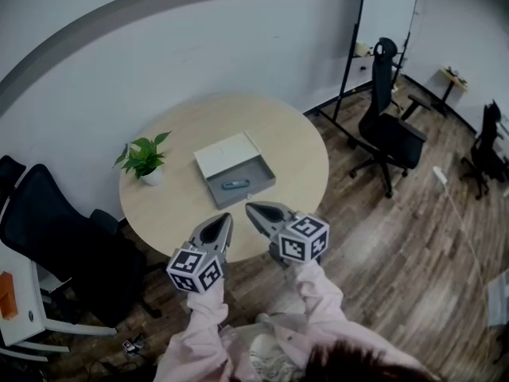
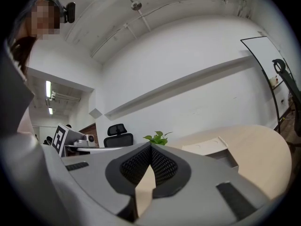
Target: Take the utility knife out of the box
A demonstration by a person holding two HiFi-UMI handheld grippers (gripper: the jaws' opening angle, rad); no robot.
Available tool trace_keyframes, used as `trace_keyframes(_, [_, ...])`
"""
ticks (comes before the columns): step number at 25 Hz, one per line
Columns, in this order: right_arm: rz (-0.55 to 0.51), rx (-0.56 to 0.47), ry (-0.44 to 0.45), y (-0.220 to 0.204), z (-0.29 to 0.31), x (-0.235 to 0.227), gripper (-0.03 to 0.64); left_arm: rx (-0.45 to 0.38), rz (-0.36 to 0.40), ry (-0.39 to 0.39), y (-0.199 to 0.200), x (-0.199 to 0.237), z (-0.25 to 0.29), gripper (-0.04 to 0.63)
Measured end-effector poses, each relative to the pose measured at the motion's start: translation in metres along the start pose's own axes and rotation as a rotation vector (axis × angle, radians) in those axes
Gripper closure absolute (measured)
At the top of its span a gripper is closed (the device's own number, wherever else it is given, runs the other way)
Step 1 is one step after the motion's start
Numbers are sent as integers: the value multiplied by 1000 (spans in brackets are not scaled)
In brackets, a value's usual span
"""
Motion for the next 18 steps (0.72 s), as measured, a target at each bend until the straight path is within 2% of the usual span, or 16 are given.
trace_keyframes(9, [12,16,-18,-4,10,-13,620,15,-5,-8,-2,9,12,589])
trace_keyframes(18, [25,48,-4,-4,22,-37,620,23,-35,16,-8,21,31,589])
Point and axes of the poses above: the fingertips, and each gripper's own axes: z forward along the fingers, x to its left, y out of its top, the point moved 6 cm from there along -z, backward along the fingers, and after that the axes turned 3 degrees about y, right-handed, at the moved point
